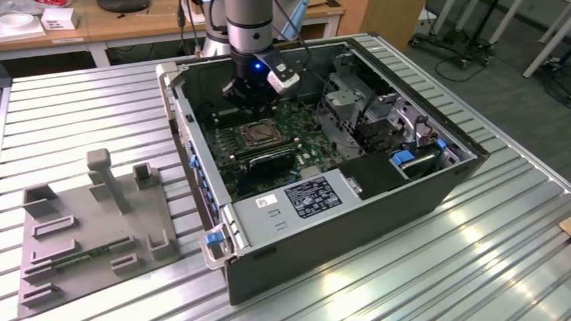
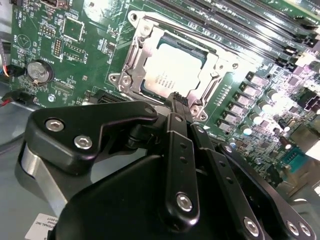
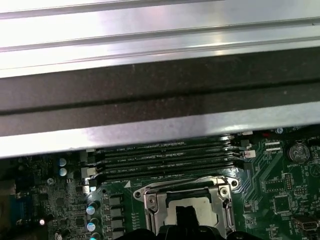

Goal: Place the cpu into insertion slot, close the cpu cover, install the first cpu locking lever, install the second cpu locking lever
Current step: 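Install the first cpu locking lever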

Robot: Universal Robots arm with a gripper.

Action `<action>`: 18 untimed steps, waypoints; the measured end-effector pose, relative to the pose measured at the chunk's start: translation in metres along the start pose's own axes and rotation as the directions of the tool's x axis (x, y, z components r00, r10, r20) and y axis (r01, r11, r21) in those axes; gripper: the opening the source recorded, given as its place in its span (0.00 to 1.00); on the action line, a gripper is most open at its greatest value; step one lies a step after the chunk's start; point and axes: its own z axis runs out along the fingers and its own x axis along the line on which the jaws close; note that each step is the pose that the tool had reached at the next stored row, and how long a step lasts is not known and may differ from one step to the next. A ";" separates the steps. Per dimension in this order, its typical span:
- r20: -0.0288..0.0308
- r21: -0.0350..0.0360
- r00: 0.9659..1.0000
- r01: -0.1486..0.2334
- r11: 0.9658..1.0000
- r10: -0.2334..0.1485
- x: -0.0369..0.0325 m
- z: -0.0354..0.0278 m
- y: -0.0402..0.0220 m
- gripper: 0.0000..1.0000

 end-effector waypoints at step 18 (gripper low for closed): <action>0.000 0.000 1.000 0.000 1.000 0.000 -0.0042 0.0001 -0.0111 0.11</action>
